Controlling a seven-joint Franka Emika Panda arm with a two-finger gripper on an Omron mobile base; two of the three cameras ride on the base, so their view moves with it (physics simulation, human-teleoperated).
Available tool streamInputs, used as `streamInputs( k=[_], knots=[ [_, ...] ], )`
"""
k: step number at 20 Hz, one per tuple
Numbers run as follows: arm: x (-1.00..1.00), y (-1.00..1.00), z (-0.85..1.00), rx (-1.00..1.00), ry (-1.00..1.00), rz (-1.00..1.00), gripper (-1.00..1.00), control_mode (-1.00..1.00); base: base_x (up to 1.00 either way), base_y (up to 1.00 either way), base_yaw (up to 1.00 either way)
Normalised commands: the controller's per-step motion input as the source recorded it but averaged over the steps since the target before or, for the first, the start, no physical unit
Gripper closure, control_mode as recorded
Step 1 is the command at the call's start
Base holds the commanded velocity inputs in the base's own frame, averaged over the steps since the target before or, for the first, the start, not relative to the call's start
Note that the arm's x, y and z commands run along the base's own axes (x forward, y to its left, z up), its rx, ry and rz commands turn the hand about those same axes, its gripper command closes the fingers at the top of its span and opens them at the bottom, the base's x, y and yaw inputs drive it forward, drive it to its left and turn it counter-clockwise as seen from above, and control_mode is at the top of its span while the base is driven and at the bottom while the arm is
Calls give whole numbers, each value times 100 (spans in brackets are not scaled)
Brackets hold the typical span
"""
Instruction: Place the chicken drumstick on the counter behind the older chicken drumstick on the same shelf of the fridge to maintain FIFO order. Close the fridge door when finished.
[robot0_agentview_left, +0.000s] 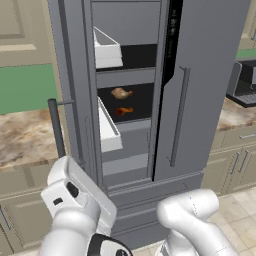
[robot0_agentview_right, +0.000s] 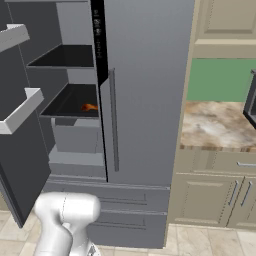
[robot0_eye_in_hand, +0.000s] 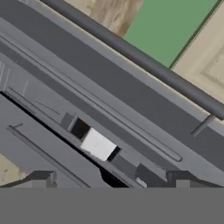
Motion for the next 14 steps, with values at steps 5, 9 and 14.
streamInputs(
  k=[5, 9, 14],
  knots=[
    [79, 10, -15, -8, 11, -16, -100, -100, 0, 0, 0],
    [83, 14, -20, -7, 11, -15, -100, -100, 0, 0, 0],
    [30, 44, -20, -14, -1, -8, -100, -100, 0, 0, 0]
  ],
)
